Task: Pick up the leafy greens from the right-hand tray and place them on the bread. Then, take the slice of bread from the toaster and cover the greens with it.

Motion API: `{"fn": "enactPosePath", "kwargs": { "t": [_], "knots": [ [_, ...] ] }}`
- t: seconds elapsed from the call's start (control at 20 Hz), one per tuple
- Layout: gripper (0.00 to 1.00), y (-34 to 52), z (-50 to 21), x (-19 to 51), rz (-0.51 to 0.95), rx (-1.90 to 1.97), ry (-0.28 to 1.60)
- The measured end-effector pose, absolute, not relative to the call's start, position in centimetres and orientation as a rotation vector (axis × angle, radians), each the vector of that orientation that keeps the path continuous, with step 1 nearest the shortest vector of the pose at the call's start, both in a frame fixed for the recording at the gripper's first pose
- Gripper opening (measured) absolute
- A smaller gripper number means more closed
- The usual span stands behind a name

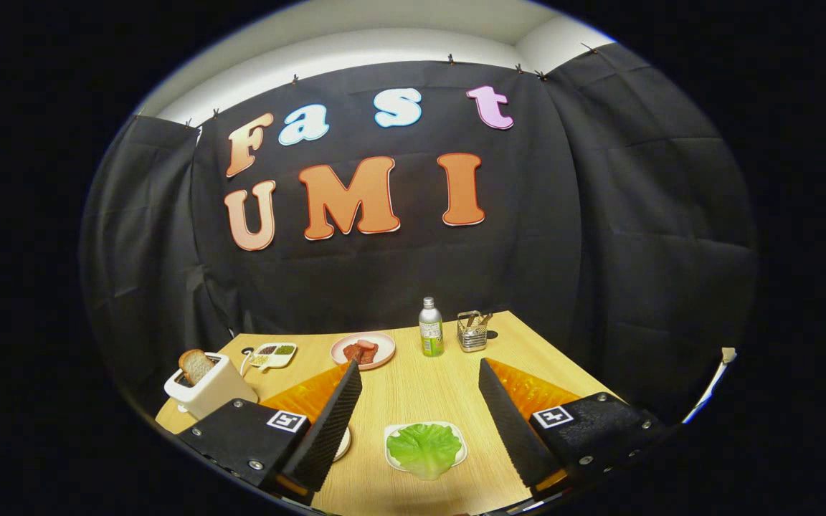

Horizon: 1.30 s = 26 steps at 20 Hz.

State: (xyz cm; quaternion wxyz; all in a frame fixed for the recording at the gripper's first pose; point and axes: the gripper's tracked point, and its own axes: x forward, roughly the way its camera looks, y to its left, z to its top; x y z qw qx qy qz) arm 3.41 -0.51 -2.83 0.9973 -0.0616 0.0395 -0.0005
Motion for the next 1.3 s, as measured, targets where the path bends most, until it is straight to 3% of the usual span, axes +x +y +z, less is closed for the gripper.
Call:
{"fn": "enactPosePath", "kwargs": {
  "t": [0.9,1.3],
  "knots": [
    [0.99,-2.5,-25.1,13.2,0.009,-0.232,0.499],
    [0.80,-3.5,-30.7,13.0,-0.010,-0.218,0.641]
  ]
}}
